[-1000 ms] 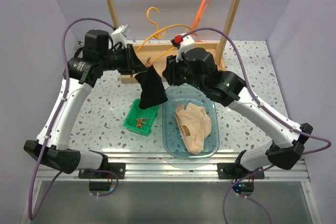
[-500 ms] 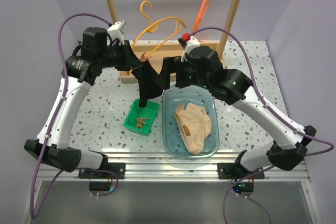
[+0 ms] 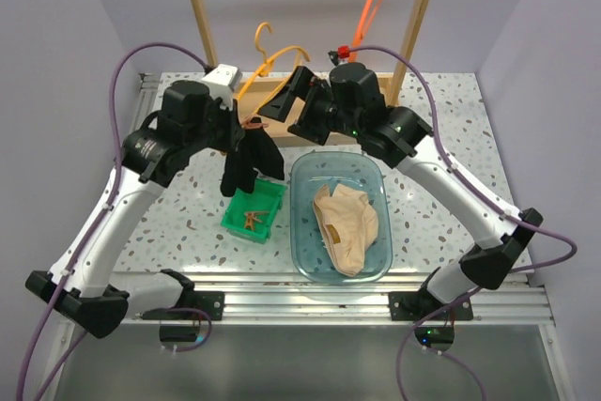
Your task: Remove the underwear clipped to the hanger
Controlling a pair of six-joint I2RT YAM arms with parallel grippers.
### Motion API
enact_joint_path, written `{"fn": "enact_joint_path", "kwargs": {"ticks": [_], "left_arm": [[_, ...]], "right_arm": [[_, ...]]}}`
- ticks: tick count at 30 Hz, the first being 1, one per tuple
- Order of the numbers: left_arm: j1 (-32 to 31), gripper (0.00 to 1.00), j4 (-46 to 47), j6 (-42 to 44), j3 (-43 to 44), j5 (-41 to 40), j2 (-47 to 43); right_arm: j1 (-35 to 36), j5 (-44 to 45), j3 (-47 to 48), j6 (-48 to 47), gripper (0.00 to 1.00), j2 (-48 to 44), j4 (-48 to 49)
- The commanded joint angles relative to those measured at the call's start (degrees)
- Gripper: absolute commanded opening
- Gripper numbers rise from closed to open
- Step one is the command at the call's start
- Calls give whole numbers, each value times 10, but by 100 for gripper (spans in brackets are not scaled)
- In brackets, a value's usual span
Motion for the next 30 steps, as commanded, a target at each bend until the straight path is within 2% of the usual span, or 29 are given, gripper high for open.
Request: {"fn": "enact_joint_path", "kwargs": {"ticks": [1,7,15,24,30], "left_arm": [[-3,0,84,45,-23,-61,-50],[-5,0,119,88,-62,-86,-102],[-16,0,132,177,-102,-96,-127],[-26,0,143,201,-119,-113,-137],[-28,0,146,201,-119,-106,-135]], "right_arm": [[-17,-58,-18,82,98,15,40],[-31,-113,-38,119,98,32,67],[-39,-186,-84,194,98,53,176],[-39,-258,-71,221,98,107,241],[-39,-288,-79,244,85,124,294]]}}
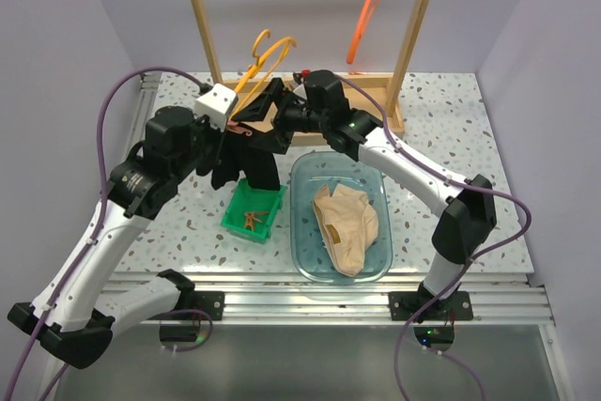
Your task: Remove the underwear clipped to the hanger
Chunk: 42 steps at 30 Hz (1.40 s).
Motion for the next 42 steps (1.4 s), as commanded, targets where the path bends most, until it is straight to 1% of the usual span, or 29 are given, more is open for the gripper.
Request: {"fn": "enact_joint_path", "kwargs": {"ticks": [1,7,8,10,11,14,16,17,20,21,22,25,27,29,31,32,34,35,37,38,42], "left_arm": [[-4,0,56,15,0,-5,-10],[-6,0,53,16,-10,-6,-9],[-6,0,53,15,-11,-5,-9],[-6,0,53,14,-13,-7,-9],[-6,0,54,14,-13,-9,-11],[-6,0,58,13,-13,-9,-15],[-6,0,59,11,-10,-9,-19],[-6,0,59,12,-10,-8,-17],[-6,0,58,12,-7,0,-17],[-6,0,58,11,-7,3,-16],[-6,0,57,11,-8,5,-15],[-6,0,46,13,-9,13,-10],[-6,0,44,13,-10,20,-11],[-6,0,43,13,-11,23,-11],[-6,0,42,12,-12,22,-10],[-6,0,42,13,-12,21,-10],[-6,0,41,13,-13,18,-10],[-6,0,39,12,-13,13,-9],[-6,0,40,12,-14,3,-10],[-6,0,40,13,-15,-1,-9],[-6,0,42,10,-18,-26,-15]], "right_arm": [[-1,-45,1,29,81,0,81],[-1,-60,-4,46,67,2,115],[-1,-62,-4,49,61,4,116],[-1,-70,-3,48,54,7,116],[-1,-74,-4,47,46,8,117],[0,-82,2,33,41,8,99],[-1,-85,5,24,40,9,85],[-1,-89,5,24,40,9,85],[0,-91,7,21,47,12,79],[0,-92,8,21,52,12,78],[0,-92,12,20,60,13,75],[0,-95,24,15,70,17,64],[0,-96,31,13,71,21,59],[0,-96,35,15,70,24,59],[1,-98,40,16,63,28,60],[1,-99,41,16,53,29,60],[3,-104,39,17,42,30,64],[2,-104,37,18,27,26,64],[2,-103,23,17,7,16,67],[3,-104,19,16,0,11,66],[-1,-101,-19,2,0,-12,50]]}}
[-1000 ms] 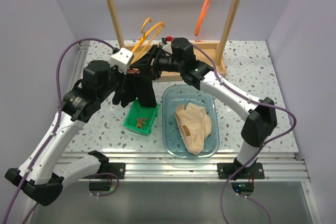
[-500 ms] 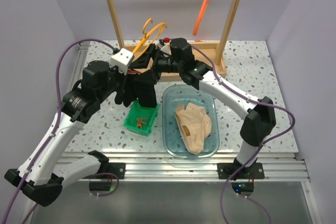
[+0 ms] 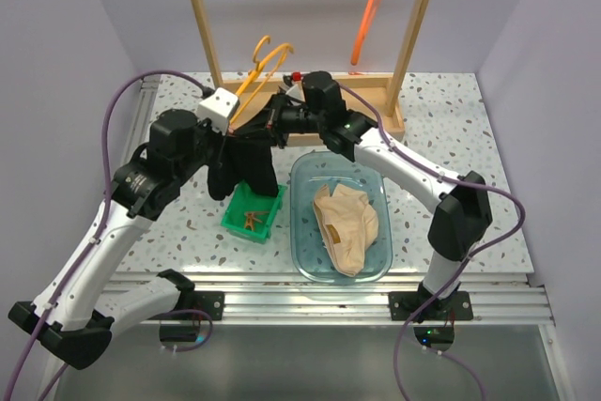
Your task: Remove the underwear clipped to the hanger
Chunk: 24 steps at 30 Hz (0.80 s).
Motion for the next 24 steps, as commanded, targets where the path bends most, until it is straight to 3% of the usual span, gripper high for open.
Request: {"fn": "enact_joint_path", "kwargs": {"ticks": [1,6,14,17,20,24], "left_arm": [[-2,0,37,7,1,-19,-12],[-3,0,30,5,0,-14,-10],[-2,0,29,-4,-7,-37,-12],[-3,0,26,-9,-3,-58,-7],[-2,0,31,-20,7,-87,-7],[-2,0,39,-31,24,-128,-6]], "right_arm": [[-4,-8,-35,-19,0,-47,-4],[-22,20,-97,2,0,-93,51],[-47,44,-142,-9,0,-152,42],[-52,16,-157,-26,0,-170,43],[-52,-11,-155,-109,0,-190,-36],[-44,26,-181,-253,0,-227,-191]]}}
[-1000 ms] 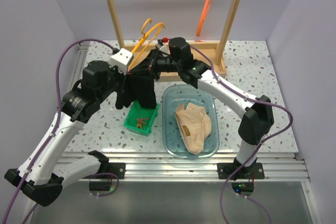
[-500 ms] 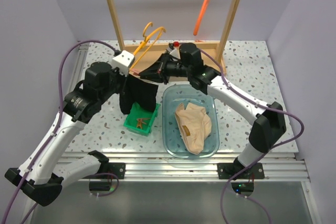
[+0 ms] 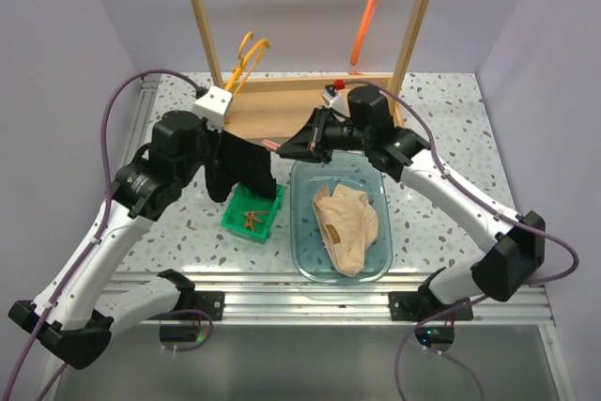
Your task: Remove the underwear clipped to the hanger
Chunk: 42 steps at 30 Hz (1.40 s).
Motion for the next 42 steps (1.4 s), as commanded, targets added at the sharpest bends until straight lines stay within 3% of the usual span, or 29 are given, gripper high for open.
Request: {"fn": "enact_joint_path", "kwargs": {"ticks": [1,8,19,24,28,31,36,42], "left_arm": [[2,0,48,-20,34,-61,-5],[3,0,44,-63,48,-20,8],[2,0,22,-87,74,-7,-2],[3,0,24,-96,71,3,1],[2,0,25,-97,66,7,2],[2,0,29,-97,62,9,3],[2,0,31,-96,59,34,4],[2,0,19,-95,45,63,3]], "right_arm": [[12,16,-28,-145,0,-50,-144],[139,135,-46,-211,0,1,-168],[174,248,18,-256,0,100,-151],[175,225,14,-237,53,105,-119],[169,232,1,-231,78,77,-118],[158,227,-6,-227,84,57,-124],[129,219,-16,-219,84,-13,-105],[63,197,41,-239,84,-58,-140]]}}
